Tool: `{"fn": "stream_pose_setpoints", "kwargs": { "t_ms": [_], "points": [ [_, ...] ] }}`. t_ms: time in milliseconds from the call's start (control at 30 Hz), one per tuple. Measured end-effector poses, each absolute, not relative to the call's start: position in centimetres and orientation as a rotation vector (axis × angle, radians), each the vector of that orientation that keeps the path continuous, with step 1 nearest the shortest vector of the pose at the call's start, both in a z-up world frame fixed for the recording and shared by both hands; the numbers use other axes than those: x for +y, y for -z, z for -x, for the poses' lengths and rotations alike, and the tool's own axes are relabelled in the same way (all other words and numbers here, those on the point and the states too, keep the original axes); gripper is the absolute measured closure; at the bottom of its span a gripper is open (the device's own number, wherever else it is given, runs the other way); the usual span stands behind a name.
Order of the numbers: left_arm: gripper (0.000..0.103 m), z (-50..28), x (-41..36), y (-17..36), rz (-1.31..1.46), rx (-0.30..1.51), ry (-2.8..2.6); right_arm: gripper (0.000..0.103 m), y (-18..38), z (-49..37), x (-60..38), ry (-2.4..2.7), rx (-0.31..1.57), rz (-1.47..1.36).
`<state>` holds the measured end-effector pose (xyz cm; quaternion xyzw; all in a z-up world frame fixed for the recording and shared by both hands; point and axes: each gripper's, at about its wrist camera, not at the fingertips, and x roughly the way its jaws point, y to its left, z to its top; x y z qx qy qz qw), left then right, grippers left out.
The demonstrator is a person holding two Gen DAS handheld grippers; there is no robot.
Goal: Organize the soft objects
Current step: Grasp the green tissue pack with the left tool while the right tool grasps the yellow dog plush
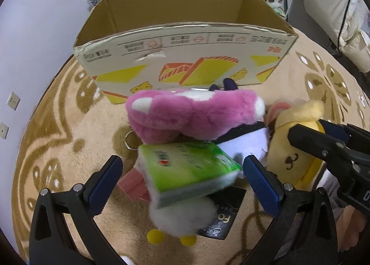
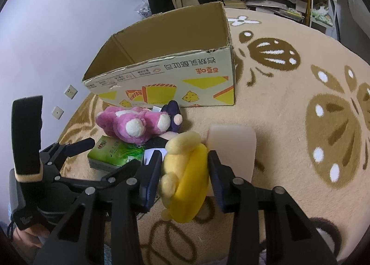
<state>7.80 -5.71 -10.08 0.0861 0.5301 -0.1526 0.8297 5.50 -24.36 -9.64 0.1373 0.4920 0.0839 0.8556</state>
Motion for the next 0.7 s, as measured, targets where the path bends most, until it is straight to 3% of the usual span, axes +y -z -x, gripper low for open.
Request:
{"fn": "stream_pose_setpoints", "kwargs": {
  "t_ms": [333,433,700],
  "points": [
    [0.001,-7.81,-5.62,10.71,-0.191,1.148,0.299,0.061,9.58,-5.50,-24.33,-0.174,1.032,-0.288],
    [0.017,-7.64,-5.62,10.58,-0.177,1.147,0.328,0.064,9.51,-5.40,-24.19,-0.183,1.024,-0.280],
    [0.019,-6.92,-6.05,10.38,-0.224,1.121,0.314,0.065,8.67,-4.76,-23.64,-0.171,0.984,-0.230]
  ]
}}
